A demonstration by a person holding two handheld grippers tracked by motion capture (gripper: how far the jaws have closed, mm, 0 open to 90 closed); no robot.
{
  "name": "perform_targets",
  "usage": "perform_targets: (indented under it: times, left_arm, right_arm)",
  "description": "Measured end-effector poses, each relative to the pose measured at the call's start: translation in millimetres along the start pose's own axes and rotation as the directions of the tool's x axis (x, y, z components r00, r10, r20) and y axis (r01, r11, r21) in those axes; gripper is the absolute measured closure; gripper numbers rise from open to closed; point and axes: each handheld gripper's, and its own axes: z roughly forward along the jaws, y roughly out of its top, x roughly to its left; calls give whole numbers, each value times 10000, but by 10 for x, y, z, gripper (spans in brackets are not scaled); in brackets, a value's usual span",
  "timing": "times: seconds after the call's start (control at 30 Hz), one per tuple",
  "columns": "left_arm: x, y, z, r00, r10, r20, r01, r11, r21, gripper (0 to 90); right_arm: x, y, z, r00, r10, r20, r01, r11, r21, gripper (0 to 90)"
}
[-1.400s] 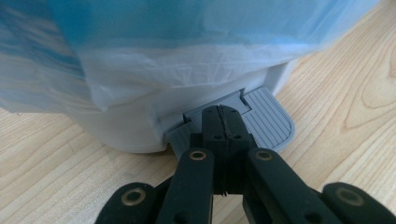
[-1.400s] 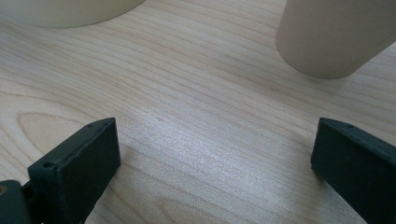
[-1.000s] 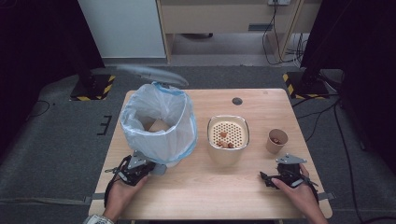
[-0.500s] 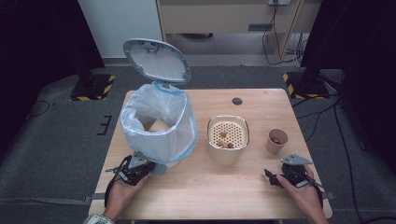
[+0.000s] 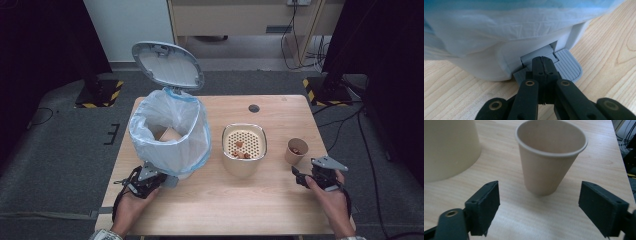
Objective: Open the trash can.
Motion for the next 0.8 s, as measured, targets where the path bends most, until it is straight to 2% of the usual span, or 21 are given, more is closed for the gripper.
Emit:
perform_targets:
  times: [0.17, 0.23, 0.53, 0.8]
  left_arm:
    - [-4, 2, 2, 10000, 12, -27, -12, 10000, 3, 900]
    - [-4, 3, 1, 10000, 42, -40, -42, 10000, 21, 900]
    - [-16, 10, 4, 9999, 97, -97, -97, 9999, 54, 900]
    - [-12, 11, 5, 9999, 132, -92, -132, 9999, 56, 900]
  right_arm:
    - [-78, 140, 134, 9999, 56, 109, -57, 9999, 106, 120]
    - [-103, 185, 181, 9994, 334, 2, -334, 9993, 150, 98]
    - [-166, 298, 341, 9980, 606, -195, -603, 9980, 196, 117]
    - [-129, 349, 428, 9990, 407, -190, -401, 9987, 306, 136]
